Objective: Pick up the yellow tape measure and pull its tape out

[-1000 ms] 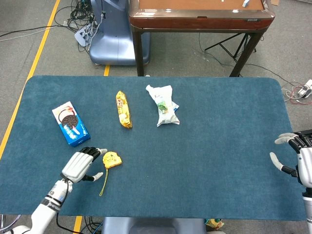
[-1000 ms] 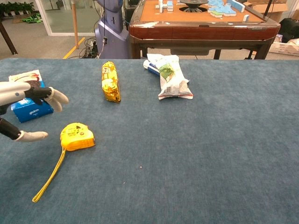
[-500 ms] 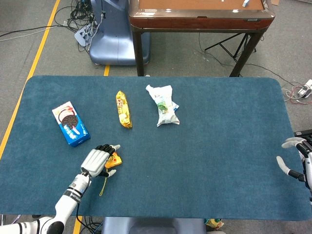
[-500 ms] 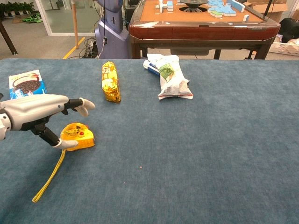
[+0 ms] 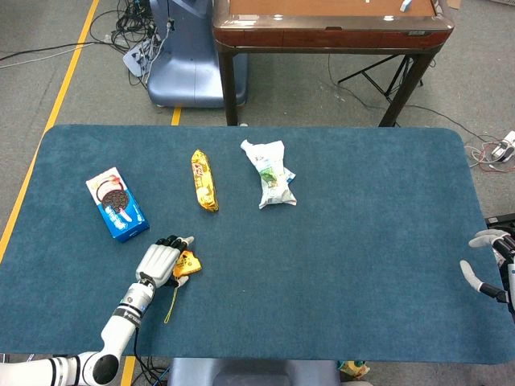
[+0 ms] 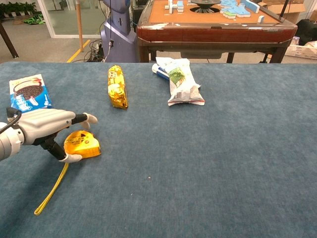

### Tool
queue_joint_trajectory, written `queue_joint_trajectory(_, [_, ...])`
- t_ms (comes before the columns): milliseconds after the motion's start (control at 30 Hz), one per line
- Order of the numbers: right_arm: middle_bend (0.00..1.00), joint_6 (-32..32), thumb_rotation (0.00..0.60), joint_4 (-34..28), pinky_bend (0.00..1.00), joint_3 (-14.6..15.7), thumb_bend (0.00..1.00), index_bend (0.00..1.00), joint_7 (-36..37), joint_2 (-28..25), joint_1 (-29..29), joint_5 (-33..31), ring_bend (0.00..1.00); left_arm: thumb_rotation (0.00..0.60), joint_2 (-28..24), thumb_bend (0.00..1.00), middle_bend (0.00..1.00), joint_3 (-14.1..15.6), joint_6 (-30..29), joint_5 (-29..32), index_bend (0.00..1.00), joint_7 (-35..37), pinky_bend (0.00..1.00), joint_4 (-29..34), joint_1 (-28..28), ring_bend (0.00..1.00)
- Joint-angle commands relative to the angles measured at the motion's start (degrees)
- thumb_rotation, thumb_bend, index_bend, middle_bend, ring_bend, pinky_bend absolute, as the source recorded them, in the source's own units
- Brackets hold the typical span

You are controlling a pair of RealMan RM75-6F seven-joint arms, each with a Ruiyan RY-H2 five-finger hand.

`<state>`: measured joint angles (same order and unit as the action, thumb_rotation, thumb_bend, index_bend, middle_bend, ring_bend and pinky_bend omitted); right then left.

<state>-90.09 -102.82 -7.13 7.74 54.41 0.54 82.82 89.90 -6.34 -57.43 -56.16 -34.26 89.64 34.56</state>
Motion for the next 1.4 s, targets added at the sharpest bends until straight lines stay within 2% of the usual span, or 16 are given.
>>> queue_joint_trajectory(33, [0.36, 0.1, 0.600, -0.1, 0.29, 0.1, 0.36, 0.46, -0.1, -0.1, -0.1, 0.0, 0.22, 0.600, 0.0, 0.24, 0.17, 0.1, -0.5, 0.8, 0.10, -0.1, 0.17, -0.6, 0.1, 0.10])
queue_joint_trajectory(333, [0.36, 0.3, 0.600, -0.1, 0.29, 0.2, 0.36, 0.45, 0.1, -0.1, -0.3, -0.3, 0.22, 0.600, -1.1, 0.24, 0.17, 0.7, -2.6, 2.9, 0.13, -2.4, 0.17, -0.9, 0.1, 0.10])
queue_joint_trajectory(1067, [0.36, 0.9, 0.600, -0.2, 0.29, 0.2, 0.36, 0.46, 0.0, -0.5, -0.6, -1.3, 0.22, 0.600, -1.0, 0.24, 0.20, 0.7, -0.8, 4.5, 0.22, -1.6, 0.17, -0.5, 2.5, 0.13])
queue_joint_trajectory(1167, [0.36, 1.1, 0.600, -0.2, 0.29, 0.2, 0.36, 0.46, -0.1, -0.5, -0.6, -1.4, 0.22, 0.600, -0.9, 0.24, 0.23, 0.6, -0.8, 4.5, 0.26, -1.4, 0.18, -0.8, 2.8, 0.16])
queue_joint_trajectory(1400, [0.36, 1.2, 0.600, -0.3, 0.29, 0.1, 0.36, 0.46, -0.3, -0.5, -0.4, -1.3, 0.22, 0.600, -1.2, 0.24, 0.41, 0.1, 0.4, 3.9, 0.41, 3.5, 0.22, -1.9, 2.6, 0.29])
